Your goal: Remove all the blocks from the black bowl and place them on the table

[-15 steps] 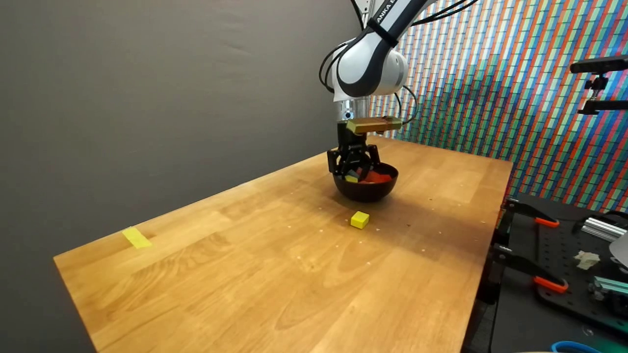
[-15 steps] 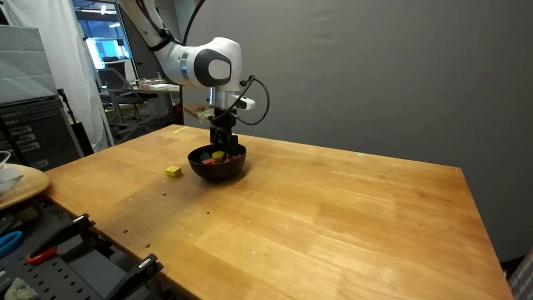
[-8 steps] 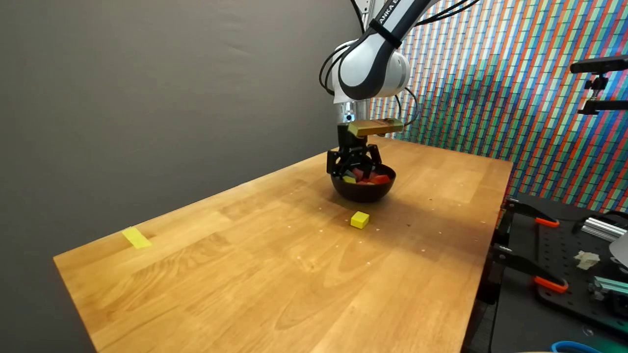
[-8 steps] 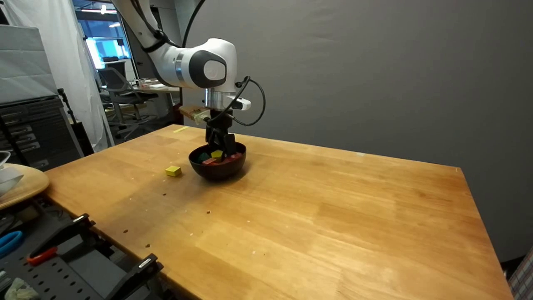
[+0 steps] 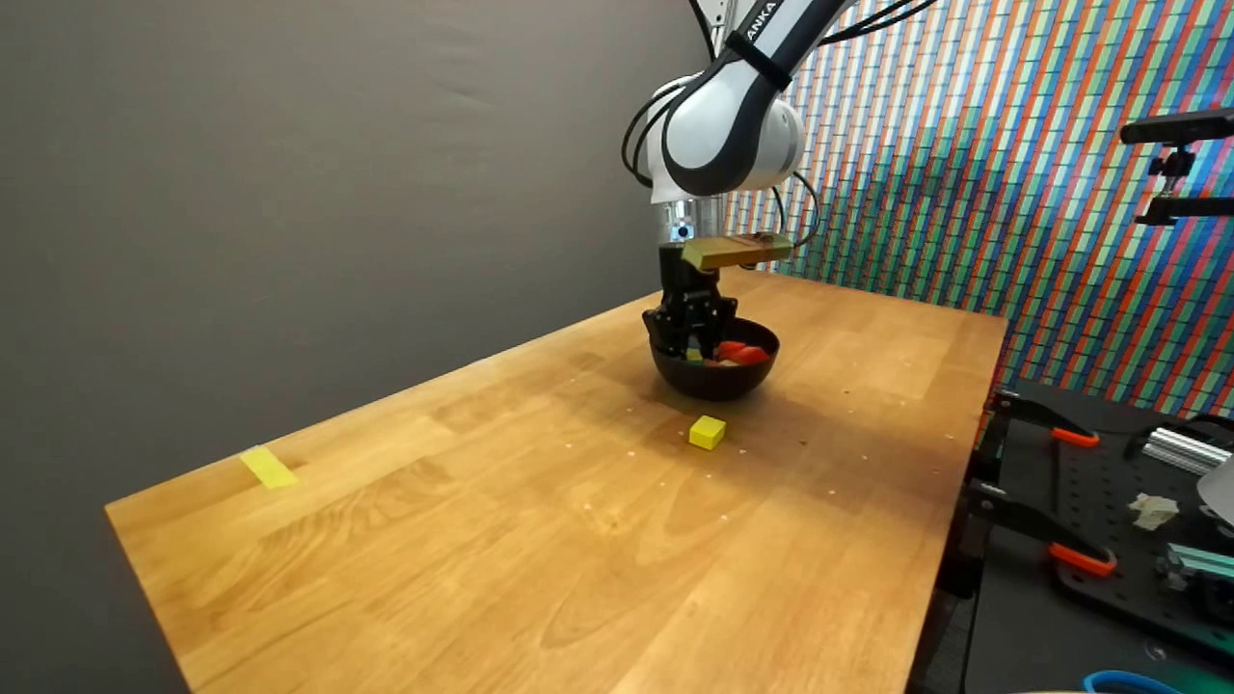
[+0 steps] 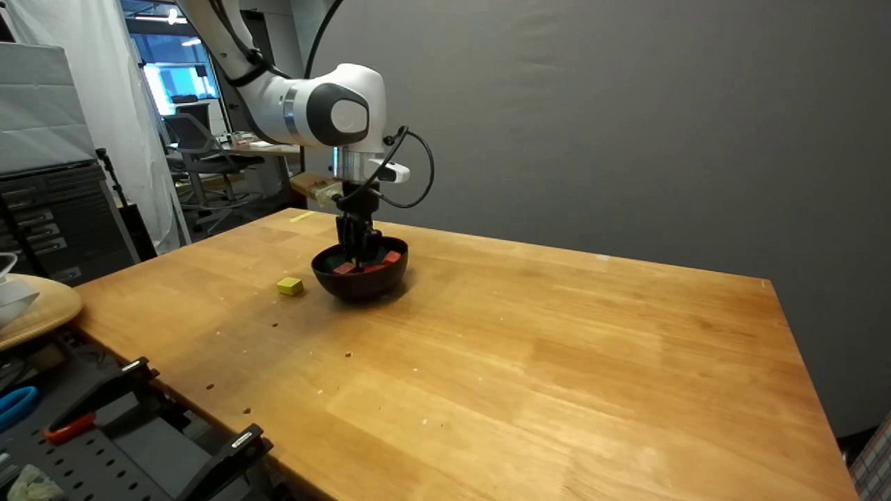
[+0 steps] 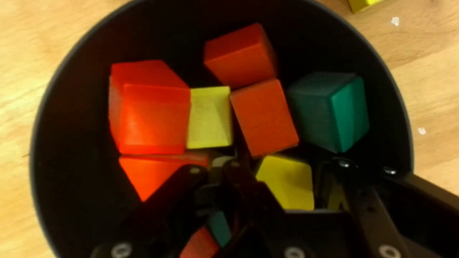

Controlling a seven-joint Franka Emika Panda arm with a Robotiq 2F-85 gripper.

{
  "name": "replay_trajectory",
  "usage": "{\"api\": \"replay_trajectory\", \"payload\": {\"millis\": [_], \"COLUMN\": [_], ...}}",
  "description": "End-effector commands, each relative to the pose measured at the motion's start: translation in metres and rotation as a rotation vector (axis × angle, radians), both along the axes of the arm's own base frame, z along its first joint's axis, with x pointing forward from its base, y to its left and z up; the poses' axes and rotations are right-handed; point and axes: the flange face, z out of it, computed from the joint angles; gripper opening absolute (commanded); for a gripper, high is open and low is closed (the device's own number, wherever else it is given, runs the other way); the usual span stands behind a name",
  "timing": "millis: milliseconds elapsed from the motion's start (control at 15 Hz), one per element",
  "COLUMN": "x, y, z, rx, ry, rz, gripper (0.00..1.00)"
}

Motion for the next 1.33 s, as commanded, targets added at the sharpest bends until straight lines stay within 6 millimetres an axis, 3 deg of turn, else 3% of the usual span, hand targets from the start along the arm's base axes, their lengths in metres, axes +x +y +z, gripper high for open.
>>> {"api": "replay_trajectory", "payload": {"millis": [0,200,533,667,800,933,1067,1267], "x": [-0.013,-0.020,-0.053,-0.063,-0.066,-0.068,-0.072,-0.082], "y": [-0.010,-0.009,-0.016,-0.029,-0.056,-0.098,-0.142,-0.196], "z": [-0.003,0.017,0.093,0.128,0.152,0.156,0.147,0.113], "rx": [-0.012,0.003,-0.016,-0.024,-0.049,-0.085,-0.111,-0.103], "ry": [0.010,0.005,-0.064,-0.112,-0.158,-0.170,-0.153,-0.085], "rz": [-0.023,0.000,0.044,0.022,-0.049,-0.159,-0.269,-0.377], "gripper": [0.20,0.22,0.22,0.22,0.22,0.22,0.22,0.22]}}
